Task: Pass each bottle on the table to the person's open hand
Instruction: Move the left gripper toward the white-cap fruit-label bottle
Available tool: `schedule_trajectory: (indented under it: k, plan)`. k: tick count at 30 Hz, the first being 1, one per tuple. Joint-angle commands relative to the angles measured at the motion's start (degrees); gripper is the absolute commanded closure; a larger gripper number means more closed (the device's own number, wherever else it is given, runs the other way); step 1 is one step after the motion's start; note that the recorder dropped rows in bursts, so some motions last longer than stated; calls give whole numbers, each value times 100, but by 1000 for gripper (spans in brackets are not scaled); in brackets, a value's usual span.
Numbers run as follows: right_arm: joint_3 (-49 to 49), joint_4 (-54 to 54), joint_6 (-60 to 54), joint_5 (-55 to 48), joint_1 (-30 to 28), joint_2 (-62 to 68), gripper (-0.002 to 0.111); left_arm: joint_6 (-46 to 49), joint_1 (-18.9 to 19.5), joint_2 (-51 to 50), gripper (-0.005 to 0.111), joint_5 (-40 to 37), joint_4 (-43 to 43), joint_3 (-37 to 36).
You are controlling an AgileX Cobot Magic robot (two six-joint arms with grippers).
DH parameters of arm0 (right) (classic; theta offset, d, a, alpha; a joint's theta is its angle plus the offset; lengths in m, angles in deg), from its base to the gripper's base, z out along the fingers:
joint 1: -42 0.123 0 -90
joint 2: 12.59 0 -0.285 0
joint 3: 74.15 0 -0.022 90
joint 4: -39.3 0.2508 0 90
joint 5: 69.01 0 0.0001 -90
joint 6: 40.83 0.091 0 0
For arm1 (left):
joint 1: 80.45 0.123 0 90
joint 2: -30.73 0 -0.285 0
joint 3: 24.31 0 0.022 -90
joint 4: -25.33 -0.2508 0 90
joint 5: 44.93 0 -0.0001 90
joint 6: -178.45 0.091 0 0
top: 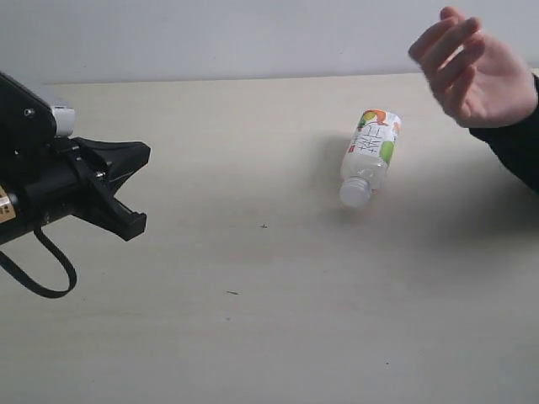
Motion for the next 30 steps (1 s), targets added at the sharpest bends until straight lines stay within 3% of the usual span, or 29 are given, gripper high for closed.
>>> schedule_trajectory:
  k: [1,7,10,12,14,18,20,22,30]
  plan:
    - [11,-28,-11,46,8,-21,108,-32,5,-24,107,104,-1,-10]
    - [11,-28,-11,46,8,-21,108,-455,5,-24,107,72,309,90]
    - [11,-28,-11,46,8,-21,108,-1182,-30,-24,106,-896,182,619]
    - [11,-28,-11,46,8,-21,108,-1666,-251,-47,103,-2076,-64,1221]
    - [11,-28,-11,46,8,-21,108,-1858,-611,-145,93,-3052,-88,1845]
    - [11,-28,-11,46,8,-21,108,-1864,-1342,-484,63,-4067,-28,2784]
    - [11,-28,-11,46,8,-21,108,-1942,-1704,-719,48,-4239,0,3120]
    - [11,-28,-11,46,8,-21,108,-2062,-1969,-958,41,-4202,0,3348]
    - [11,-28,-11,46,8,-21,108,-2442,-2159,-1885,40,-3909,-26,3786]
